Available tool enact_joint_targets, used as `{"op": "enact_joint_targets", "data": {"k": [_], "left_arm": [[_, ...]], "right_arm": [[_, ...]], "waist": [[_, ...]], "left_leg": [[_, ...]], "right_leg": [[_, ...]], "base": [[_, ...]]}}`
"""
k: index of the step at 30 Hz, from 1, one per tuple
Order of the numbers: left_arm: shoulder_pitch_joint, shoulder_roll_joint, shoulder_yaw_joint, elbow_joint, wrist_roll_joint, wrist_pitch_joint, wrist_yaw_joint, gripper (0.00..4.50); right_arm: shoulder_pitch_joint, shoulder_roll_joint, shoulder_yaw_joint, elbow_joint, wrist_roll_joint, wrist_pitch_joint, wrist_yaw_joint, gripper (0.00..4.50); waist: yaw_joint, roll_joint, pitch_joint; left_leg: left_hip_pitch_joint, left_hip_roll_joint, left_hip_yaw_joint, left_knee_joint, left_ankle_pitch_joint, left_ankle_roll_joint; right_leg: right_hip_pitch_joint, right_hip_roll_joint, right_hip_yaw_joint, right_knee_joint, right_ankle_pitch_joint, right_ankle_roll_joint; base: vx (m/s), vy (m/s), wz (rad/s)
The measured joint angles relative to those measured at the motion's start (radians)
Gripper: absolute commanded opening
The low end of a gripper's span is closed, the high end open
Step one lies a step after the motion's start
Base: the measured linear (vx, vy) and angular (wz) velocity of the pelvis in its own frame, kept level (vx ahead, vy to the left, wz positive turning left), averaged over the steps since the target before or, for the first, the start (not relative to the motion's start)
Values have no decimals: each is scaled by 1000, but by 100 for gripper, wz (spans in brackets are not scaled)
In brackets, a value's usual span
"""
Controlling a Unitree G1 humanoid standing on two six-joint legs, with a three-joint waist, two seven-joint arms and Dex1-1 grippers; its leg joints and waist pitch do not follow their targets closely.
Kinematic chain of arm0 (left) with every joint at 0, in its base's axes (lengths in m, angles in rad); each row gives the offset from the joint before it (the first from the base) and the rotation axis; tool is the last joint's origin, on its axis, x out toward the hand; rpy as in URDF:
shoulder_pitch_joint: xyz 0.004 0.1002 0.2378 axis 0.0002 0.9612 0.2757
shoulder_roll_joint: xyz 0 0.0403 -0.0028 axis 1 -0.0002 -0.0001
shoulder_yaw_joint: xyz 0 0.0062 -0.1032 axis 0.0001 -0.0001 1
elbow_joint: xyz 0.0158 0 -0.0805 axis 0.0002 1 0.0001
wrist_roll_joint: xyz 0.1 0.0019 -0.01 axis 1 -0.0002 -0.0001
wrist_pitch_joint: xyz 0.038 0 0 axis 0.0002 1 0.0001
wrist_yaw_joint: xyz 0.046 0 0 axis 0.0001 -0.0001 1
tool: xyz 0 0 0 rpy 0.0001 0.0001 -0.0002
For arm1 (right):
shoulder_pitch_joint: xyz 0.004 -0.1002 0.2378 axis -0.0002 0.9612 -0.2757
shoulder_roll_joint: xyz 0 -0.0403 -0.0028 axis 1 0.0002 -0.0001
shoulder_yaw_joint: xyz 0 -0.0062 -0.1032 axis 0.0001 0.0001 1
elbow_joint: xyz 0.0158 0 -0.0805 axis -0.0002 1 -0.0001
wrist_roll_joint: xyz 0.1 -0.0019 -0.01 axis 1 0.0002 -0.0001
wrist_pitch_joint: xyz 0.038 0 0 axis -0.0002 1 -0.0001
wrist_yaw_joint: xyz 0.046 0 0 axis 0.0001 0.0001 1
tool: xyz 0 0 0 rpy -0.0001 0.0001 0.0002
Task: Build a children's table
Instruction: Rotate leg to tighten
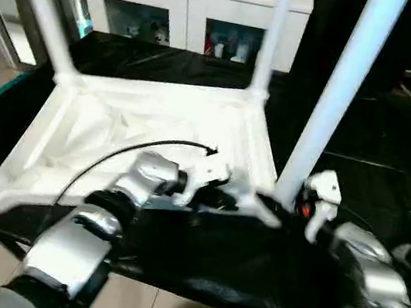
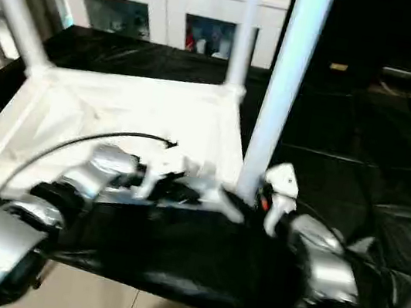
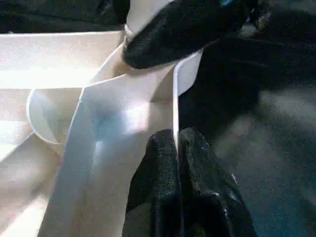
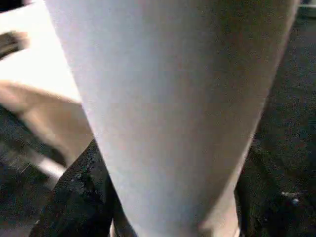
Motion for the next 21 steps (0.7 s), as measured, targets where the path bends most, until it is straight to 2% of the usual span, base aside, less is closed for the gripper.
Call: {"op": "enact_joint_targets", "data": {"k": [3, 9, 10, 12, 14, 16, 21], "left_arm": [[-3, -29, 5, 8, 5, 16, 92, 0], [-5, -55, 8, 22, 5, 23, 165, 0], [-5, -56, 8, 22, 5, 23, 170, 0], [-6, -57, 8, 23, 6, 23, 174, 0], [-9, -61, 8, 23, 7, 23, 168, 0], [-12, -59, 8, 23, 5, 23, 146, 0], [-7, -20, 7, 12, -15, -6, -28, 0]], "right_arm": [[-48, 60, -21, 54, -26, 0, -150, 266], [-80, 96, -23, 98, -62, -12, -269, 266], [-86, 98, -23, 109, -64, -23, -272, 322], [-91, 96, -21, 119, -72, -34, -269, 336], [-92, 87, -17, 127, -93, -51, -252, 342], [-90, 62, -9, 126, -91, -59, -198, 373], [-24, -72, 41, 35, -37, -67, 109, 373]], "waist": [[-8, 3, -2], [-9, 12, -8], [-10, 12, -8], [-10, 12, -8], [-9, 11, -8], [-6, 12, -8], [4, 11, -8]], "left_leg": [[0, 0, 0, 0, 0, 0], [1, -1, 0, 0, 0, 0], [1, -1, 0, 0, 0, 0], [1, -1, 0, 0, 0, 0], [0, -1, 0, -1, 0, 0], [-1, -1, 0, -1, 0, 0], [-7, 0, 0, -2, 1, 8]], "right_leg": [[0, 0, 0, 0, 0, 0], [1, 0, 0, 0, 0, 1], [1, 0, 0, 0, 0, 1], [1, 0, 0, 0, 0, 1], [0, 0, 0, 0, 0, 1], [0, 0, 0, -1, 0, 1], [-5, 0, -1, 0, -2, 3]], "base": [[0, 0, 0], [0, 0, 0], [0, 0, 0], [0, 0, 0], [0, 0, 0], [0, 0, 0], [0, 0, 0]]}}
